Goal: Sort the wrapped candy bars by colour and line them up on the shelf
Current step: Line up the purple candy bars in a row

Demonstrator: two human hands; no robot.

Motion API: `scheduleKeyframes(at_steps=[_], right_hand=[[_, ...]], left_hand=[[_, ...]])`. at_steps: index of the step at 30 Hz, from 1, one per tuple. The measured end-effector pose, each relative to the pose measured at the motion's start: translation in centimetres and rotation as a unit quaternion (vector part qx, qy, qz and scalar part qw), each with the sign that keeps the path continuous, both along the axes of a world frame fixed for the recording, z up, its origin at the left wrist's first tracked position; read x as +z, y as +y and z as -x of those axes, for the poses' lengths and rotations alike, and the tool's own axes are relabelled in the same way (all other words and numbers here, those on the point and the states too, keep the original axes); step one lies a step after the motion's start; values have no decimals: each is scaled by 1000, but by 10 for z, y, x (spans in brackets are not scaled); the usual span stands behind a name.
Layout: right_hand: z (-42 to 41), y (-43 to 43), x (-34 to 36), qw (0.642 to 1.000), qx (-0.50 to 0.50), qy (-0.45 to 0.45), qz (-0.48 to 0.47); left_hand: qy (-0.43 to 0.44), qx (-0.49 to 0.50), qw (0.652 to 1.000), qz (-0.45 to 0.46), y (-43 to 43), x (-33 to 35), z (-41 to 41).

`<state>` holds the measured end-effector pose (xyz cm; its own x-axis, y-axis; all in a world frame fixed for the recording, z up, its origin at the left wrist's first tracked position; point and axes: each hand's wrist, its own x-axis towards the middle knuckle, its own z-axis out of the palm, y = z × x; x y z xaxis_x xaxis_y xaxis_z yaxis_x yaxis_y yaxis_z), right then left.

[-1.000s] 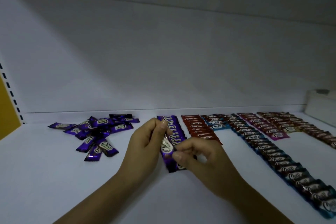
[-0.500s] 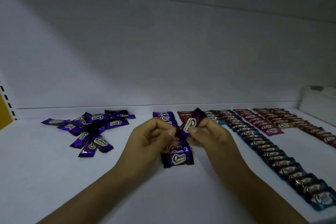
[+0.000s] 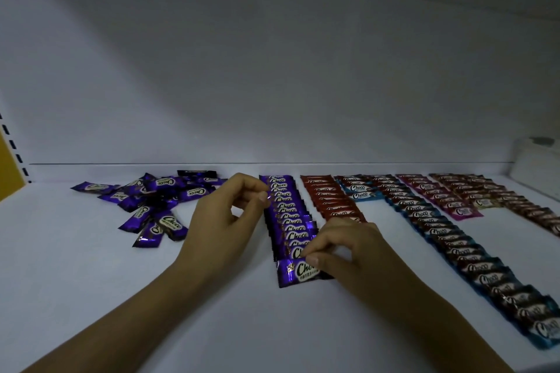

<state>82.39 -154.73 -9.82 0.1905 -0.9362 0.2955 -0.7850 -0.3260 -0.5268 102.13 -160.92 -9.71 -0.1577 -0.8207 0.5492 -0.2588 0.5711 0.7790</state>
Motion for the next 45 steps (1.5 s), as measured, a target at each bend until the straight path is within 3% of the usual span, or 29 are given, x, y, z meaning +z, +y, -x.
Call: scheduleKeyframes(at_steps=[4, 9, 16, 18, 21, 23, 26, 29, 34, 41, 45], right_hand=[[0, -3, -3, 997, -7, 55, 46], [0, -5, -7, 995, -14, 61, 81], [-4, 0, -3, 990, -41, -38, 129], [-8, 0, 5, 989, -43, -64, 123], [-23, -14, 24, 992, -15, -36, 117], [-39, -32, 37, 995, 20, -26, 91], [-73, -68, 43, 998, 51, -10, 32], [-113, -111, 39, 998, 48, 28, -36], [-160, -160, 30, 991, -51, 123, -32], [-165, -170, 20, 995, -34, 74, -52], [-153, -176, 24, 997, -55, 47, -17]], left_hand=[[-21, -6, 1000, 11, 1, -2, 2], [-62, -6, 997, 39, -1, -5, 0], [-178, 67, 976, 103, -9, -4, -11], [-246, 82, 961, 94, -15, 0, -20], [-412, 118, 902, 50, -36, 9, -44], [-453, 151, 879, 7, -46, 8, -68], [-440, 200, 874, -41, -47, -7, -103], [-367, 237, 895, -90, -53, -14, -124], [-384, 272, 869, -154, -67, -18, -131], [-366, 289, 883, -46, -70, -16, -127], [-359, 264, 890, -98, -74, -22, -124]])
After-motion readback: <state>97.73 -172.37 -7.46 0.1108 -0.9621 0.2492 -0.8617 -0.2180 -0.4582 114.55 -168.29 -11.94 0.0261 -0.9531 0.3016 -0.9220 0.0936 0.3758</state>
